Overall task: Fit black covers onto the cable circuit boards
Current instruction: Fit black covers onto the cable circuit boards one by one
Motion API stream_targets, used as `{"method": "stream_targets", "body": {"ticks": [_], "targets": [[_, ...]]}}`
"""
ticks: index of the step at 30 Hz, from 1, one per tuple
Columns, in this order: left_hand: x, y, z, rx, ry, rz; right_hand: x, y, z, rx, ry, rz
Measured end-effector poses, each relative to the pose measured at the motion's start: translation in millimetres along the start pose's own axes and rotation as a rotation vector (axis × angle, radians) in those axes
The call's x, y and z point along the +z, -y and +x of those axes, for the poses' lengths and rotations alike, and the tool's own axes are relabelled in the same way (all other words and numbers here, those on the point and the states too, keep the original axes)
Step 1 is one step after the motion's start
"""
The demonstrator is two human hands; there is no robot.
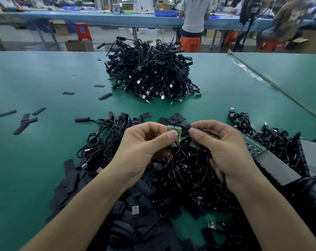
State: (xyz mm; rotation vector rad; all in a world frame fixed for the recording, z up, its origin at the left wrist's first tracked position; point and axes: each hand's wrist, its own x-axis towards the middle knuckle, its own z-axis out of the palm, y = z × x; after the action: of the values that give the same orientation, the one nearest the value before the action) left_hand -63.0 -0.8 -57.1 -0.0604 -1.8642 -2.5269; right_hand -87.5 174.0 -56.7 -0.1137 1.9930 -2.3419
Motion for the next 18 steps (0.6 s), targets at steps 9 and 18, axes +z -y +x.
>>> {"method": "stream_targets", "body": {"ticks": [9, 18], "targets": [[1.8, 3.1, -1.5, 0.056, 0.002, 0.078, 6.7, 11.5, -8.5, -0.451, 0.026, -0.593], [6.3, 5.4, -4.3, 0.053, 0.122, 0.018, 19.1, 4.1, -12.0, 0.105, 0.212, 0.212]]}}
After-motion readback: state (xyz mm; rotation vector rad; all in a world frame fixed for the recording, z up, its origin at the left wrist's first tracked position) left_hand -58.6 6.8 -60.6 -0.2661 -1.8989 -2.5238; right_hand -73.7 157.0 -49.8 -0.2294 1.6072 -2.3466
